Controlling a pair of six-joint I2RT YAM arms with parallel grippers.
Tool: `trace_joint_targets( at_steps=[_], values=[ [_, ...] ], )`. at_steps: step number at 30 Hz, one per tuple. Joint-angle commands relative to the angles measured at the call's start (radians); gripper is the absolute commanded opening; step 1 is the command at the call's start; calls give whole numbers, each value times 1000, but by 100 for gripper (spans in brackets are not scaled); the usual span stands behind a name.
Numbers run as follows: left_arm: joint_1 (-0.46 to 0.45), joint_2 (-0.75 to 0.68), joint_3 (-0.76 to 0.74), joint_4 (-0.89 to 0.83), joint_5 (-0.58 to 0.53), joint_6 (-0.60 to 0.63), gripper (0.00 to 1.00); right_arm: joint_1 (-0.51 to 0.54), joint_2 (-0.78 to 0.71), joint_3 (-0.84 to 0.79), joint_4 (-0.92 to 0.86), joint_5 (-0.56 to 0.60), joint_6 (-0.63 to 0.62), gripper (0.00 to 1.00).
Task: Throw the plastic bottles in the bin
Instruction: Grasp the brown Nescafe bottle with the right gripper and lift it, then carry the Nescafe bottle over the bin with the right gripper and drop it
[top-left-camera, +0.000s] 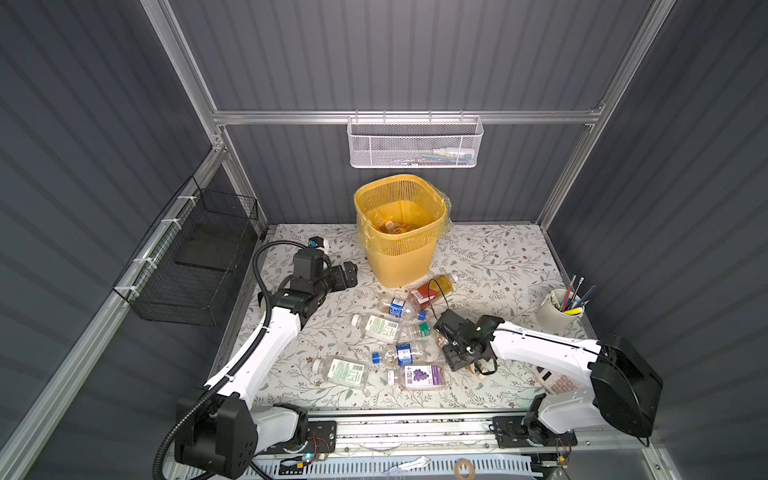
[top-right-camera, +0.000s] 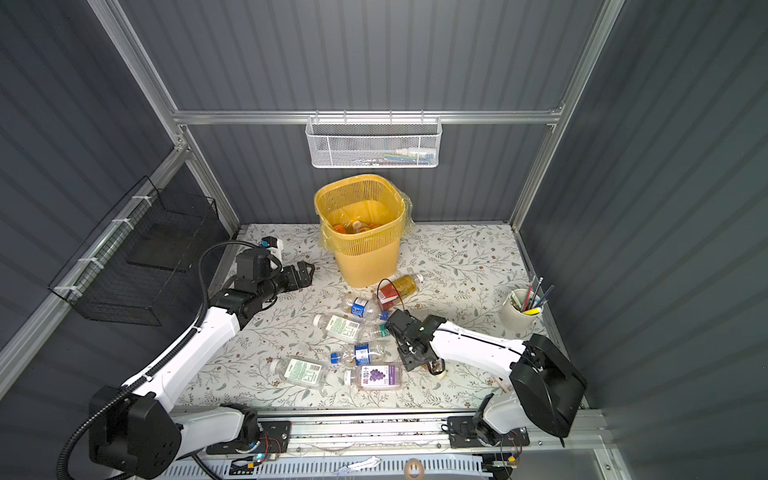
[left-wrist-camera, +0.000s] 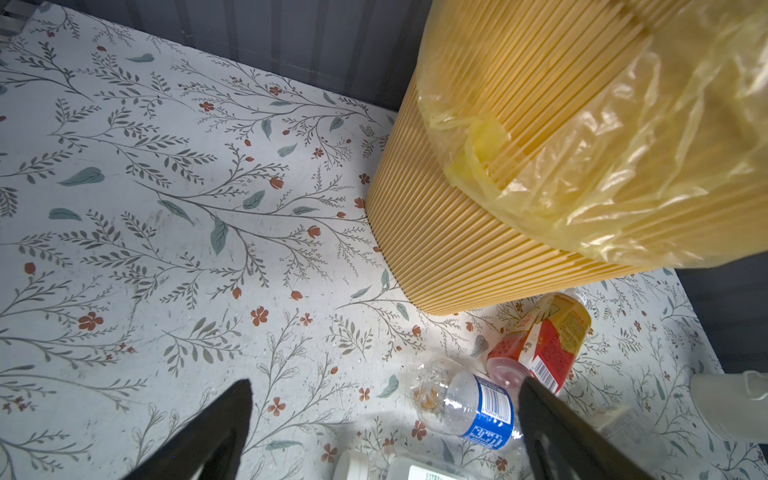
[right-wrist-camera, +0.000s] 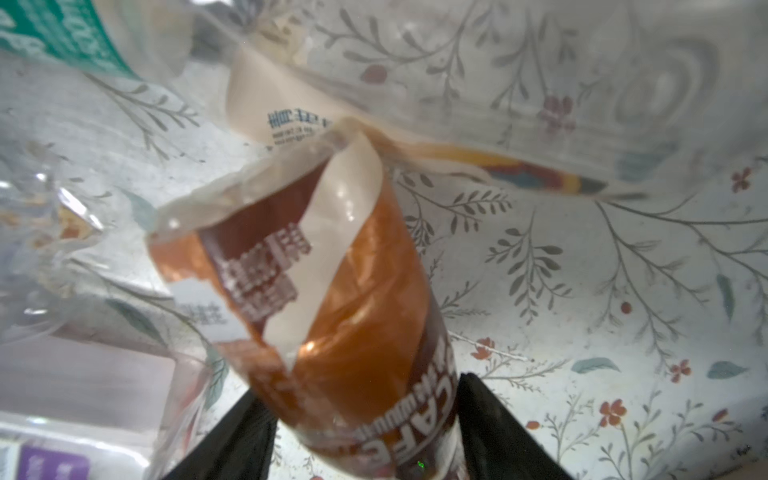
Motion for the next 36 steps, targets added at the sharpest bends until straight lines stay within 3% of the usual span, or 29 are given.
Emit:
trace_joint_targets(
  at_steps=[1,4,8,11,15,21,27,31,36],
  values=[
    [-4,12,16,-12,17,11,100,-28,37,25,-8,-16,4,67],
    [-4,14,21,-18,11,13,100,-40,65,37,3,-45,2,67],
    [-4,16,20,-19,4,13,100,-41,99,68,21,-51,-3,81],
    [-4,20,23,-23,4,11,100,-42,123,95,29,-42,-6,81],
    [-4,20,23,-24,2,13,100,-52,146,103,37,-47,-7,74],
    [-4,18,27,-32,-8,21,100,-58,113,83,27,-40,2,54],
    [-4,26,26,-35,-11,16,100,-59,-9,81,10,-20,22,51],
    [-4,17,13,-75,-106,-9,100,-69,-150,107,-20,42,52,52],
    [-3,11,-10,-92,-154,-17,100,-219,-384,144,65,-2,60,51]
  ],
)
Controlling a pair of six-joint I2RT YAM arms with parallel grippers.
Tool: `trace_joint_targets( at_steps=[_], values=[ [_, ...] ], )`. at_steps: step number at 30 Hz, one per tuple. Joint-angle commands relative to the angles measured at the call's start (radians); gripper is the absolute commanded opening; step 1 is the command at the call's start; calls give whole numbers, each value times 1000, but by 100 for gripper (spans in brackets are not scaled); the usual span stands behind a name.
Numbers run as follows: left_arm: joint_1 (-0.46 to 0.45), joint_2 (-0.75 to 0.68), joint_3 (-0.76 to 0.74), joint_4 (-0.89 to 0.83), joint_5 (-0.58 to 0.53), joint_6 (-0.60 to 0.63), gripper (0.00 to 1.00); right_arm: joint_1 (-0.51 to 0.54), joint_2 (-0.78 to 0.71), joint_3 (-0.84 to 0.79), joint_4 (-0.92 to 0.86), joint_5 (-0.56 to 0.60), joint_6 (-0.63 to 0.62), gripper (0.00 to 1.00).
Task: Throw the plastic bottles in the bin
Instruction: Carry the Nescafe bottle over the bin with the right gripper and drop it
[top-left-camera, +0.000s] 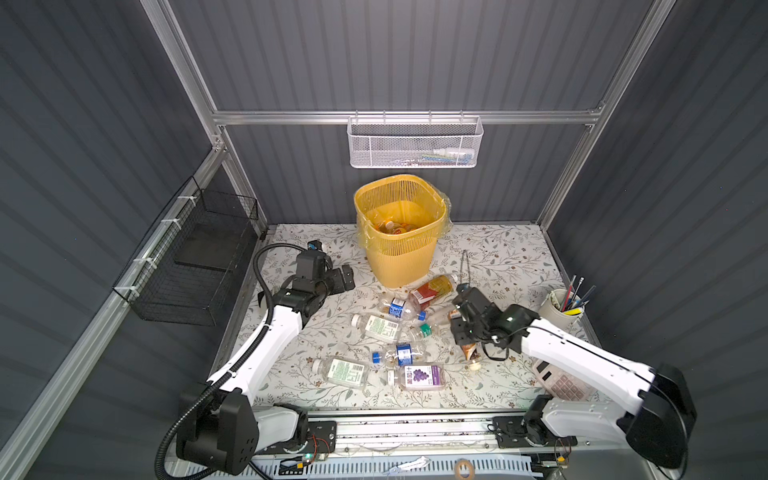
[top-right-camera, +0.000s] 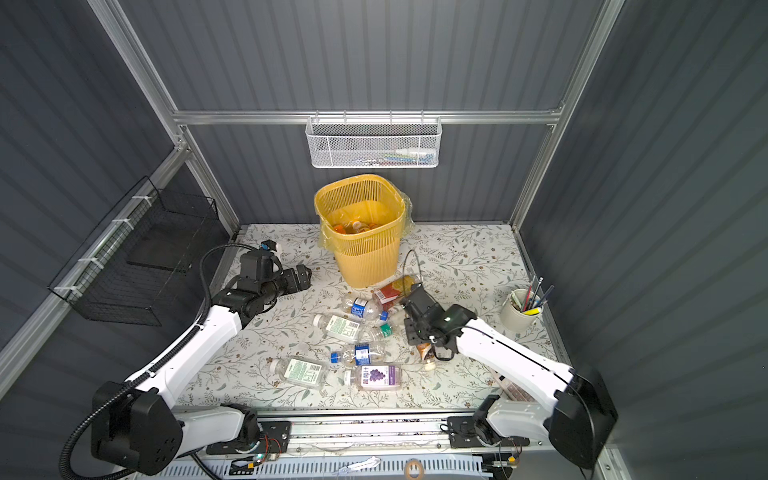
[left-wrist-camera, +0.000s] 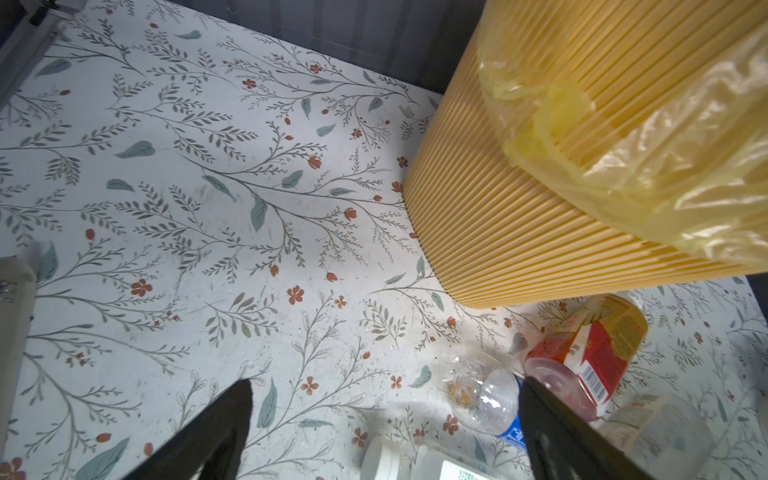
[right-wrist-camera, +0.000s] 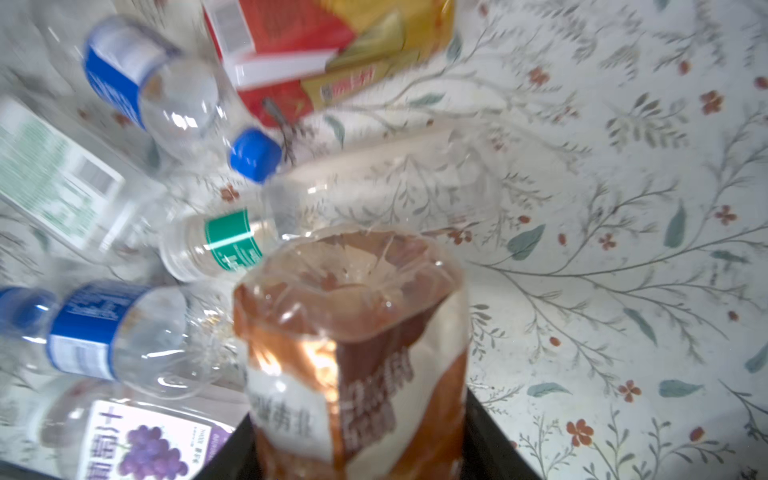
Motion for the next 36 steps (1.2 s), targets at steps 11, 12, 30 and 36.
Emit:
trace_joint_targets(
  at_steps=[11,12,30,36],
  values=[
    [-3,-7,-41,-8,-36,-21,100,-432,108,547,342,-430,30,52],
    [-3,-9,-41,-10,-36,-20,100,-432,164,620,353,-459,45,53],
    [-4,7,24,-83,-68,-5,100,-409,819,1514,12,-502,63,99],
    [-13,-61,-14,-63,-88,-19,100,-446,493,1013,240,-442,83,99]
  ],
)
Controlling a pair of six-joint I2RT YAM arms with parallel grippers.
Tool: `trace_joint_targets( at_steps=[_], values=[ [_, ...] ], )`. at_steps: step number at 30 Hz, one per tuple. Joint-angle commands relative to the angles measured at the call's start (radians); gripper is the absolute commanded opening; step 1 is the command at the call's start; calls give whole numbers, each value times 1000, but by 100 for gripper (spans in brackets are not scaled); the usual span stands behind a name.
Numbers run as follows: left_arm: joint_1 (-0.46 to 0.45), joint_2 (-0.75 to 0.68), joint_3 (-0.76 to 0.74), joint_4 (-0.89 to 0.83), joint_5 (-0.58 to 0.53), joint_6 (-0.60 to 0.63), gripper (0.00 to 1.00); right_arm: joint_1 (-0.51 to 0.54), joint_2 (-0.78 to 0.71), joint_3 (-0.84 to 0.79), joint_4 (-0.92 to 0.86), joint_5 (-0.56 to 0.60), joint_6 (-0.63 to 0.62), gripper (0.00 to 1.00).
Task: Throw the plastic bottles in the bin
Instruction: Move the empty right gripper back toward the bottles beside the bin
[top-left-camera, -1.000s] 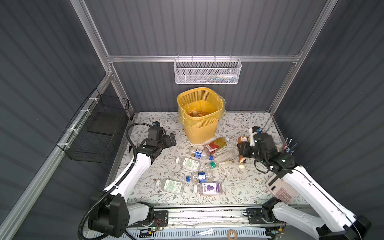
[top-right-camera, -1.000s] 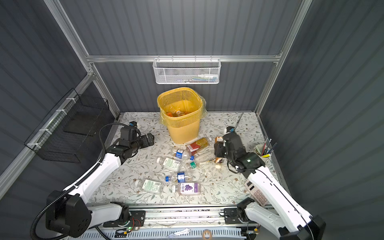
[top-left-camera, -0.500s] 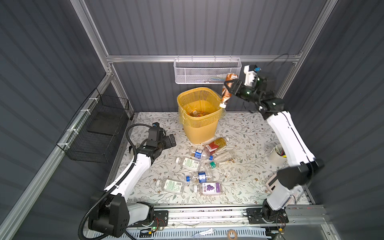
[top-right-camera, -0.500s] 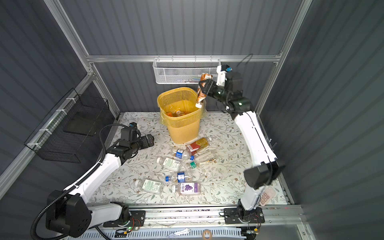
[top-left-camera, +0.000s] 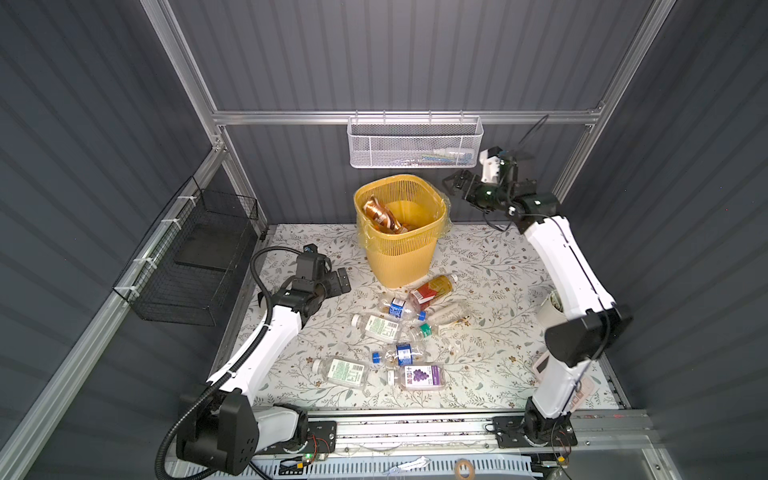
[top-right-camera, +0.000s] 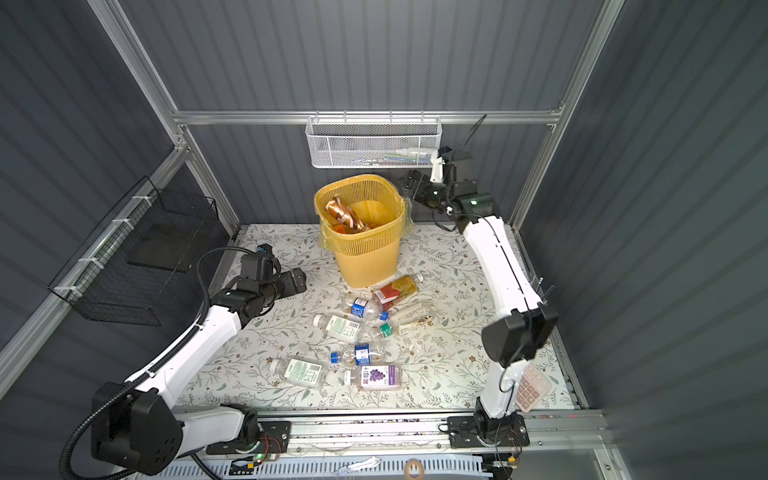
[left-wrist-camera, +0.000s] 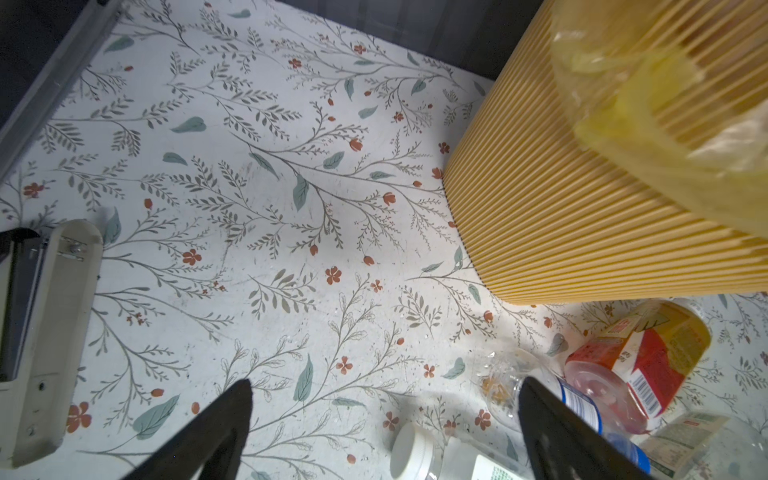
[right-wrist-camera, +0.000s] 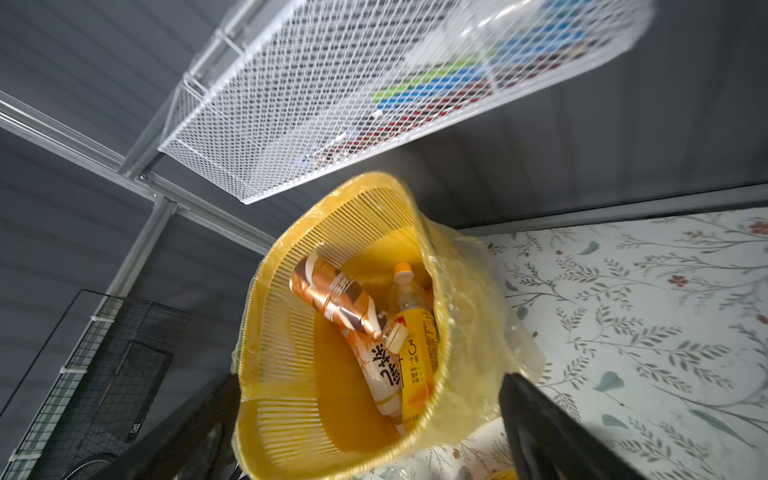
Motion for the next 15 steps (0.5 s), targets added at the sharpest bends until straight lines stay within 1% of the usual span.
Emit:
trace_joint_targets(
  at_steps=[1,5,7,11,13,15],
  values=[
    [-14,-41,-19,1,-23,-1,100,-11,-152,-189,146,68,0,99],
    [-37,-59,-40,12,-17,27,100,-37,-292,-482,248,104,71,99],
    [-65,-57,-37,3,-37,45,100,-54,-361,-629,300,113,127,99],
    [-140,-51,-38,6,-77,77,100,-63,-470,-861,325,159,219,99],
    [-186,-44,-38,5,-106,94,100,-62,-527,-999,345,184,306,99],
    [-214,-37,-41,9,-112,112,100,-58,-570,-1119,357,192,387,99]
  ],
)
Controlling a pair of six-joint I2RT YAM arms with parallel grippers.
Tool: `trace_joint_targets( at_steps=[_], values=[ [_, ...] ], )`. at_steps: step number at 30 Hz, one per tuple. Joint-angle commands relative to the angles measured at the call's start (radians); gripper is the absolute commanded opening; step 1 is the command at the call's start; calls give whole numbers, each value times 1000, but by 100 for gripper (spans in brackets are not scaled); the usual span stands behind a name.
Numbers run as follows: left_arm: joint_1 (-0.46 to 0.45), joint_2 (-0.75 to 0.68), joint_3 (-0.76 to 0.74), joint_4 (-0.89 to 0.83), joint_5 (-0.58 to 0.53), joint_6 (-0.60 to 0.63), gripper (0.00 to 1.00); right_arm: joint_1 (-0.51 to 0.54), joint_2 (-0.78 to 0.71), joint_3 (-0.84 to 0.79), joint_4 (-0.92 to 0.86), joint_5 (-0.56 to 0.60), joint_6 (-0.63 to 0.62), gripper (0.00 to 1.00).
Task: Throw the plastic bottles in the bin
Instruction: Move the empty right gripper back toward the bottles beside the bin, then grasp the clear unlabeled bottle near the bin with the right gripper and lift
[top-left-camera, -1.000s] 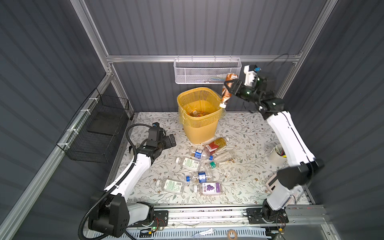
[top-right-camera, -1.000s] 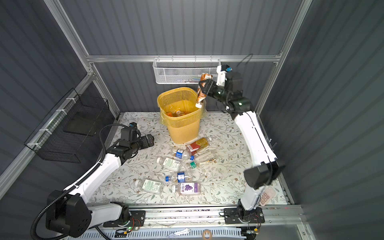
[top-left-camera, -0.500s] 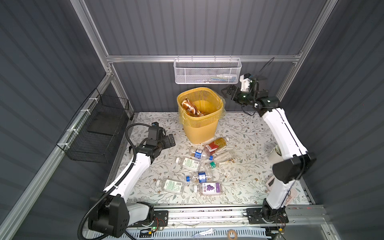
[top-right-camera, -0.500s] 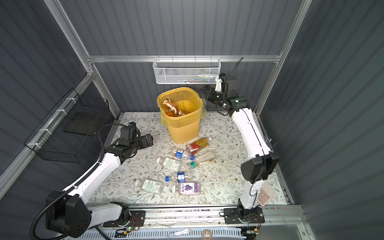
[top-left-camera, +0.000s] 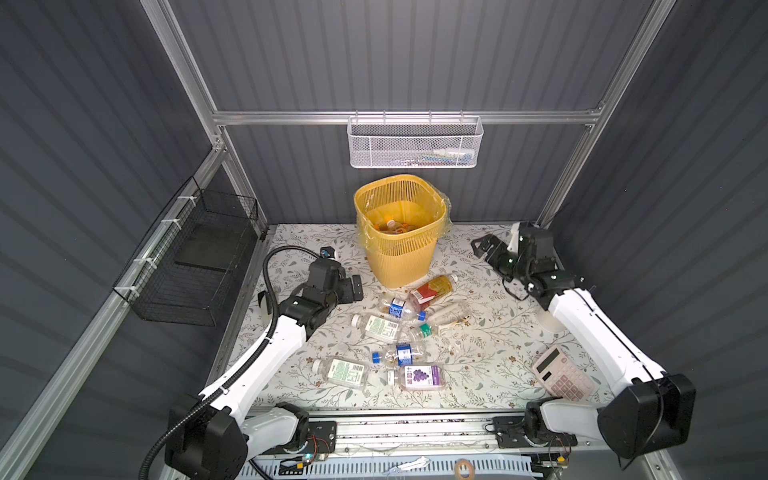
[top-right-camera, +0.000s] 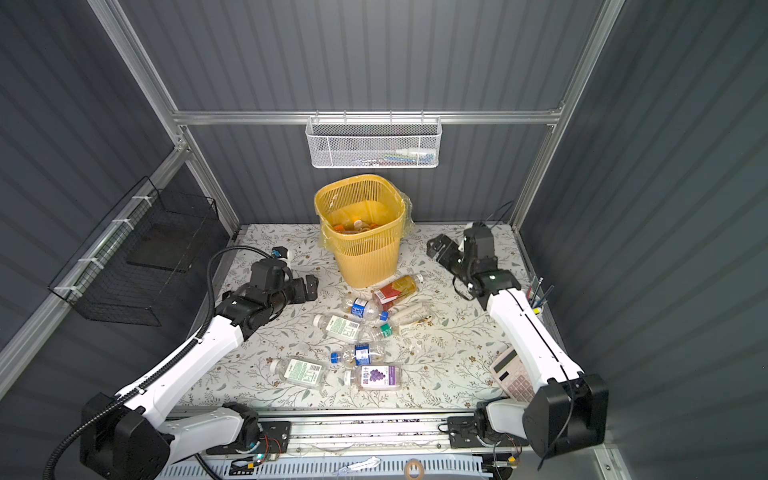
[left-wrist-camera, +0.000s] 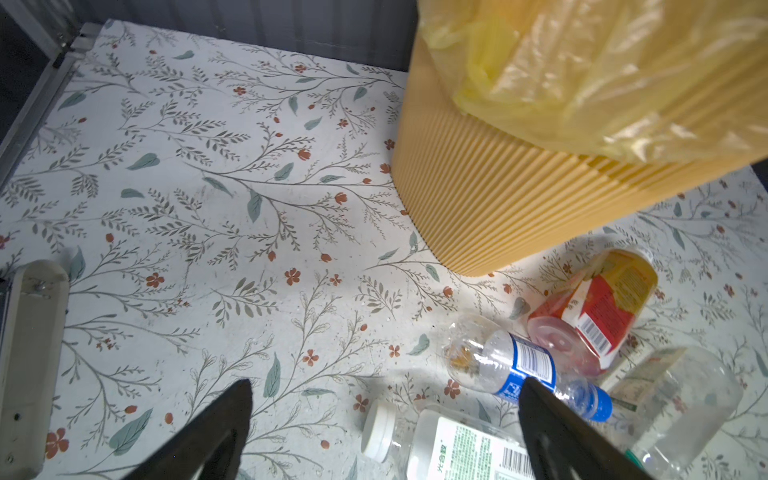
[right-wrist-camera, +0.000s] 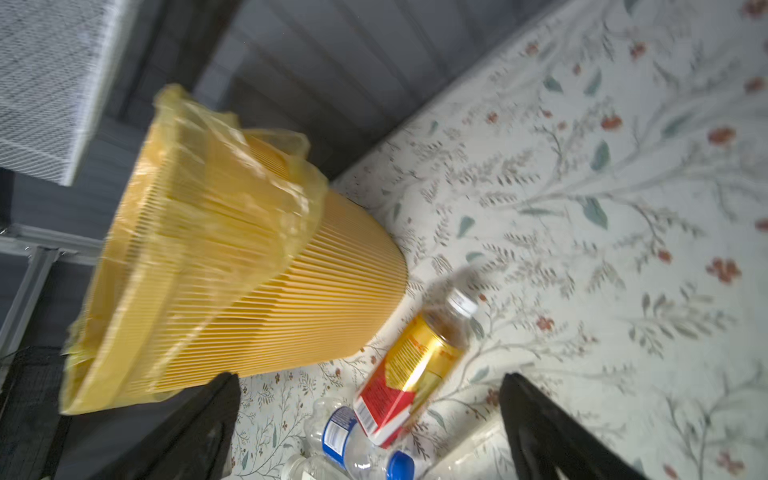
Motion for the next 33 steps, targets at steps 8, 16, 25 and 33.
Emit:
trace_joint_targets(
  at_steps=[8,16,25,33],
  values=[
    [-103,57,-1,19,-58,115,100,144,-76,-265,-60,145,350,99],
    [-117,67,-10,46,-65,121,100,339,162,-87,-201,231,466,99],
    [-116,32,-45,45,-89,118,100,385,383,64,-296,214,501,99],
    [-116,19,-54,36,-115,131,100,387,459,93,-308,215,469,99]
  ],
)
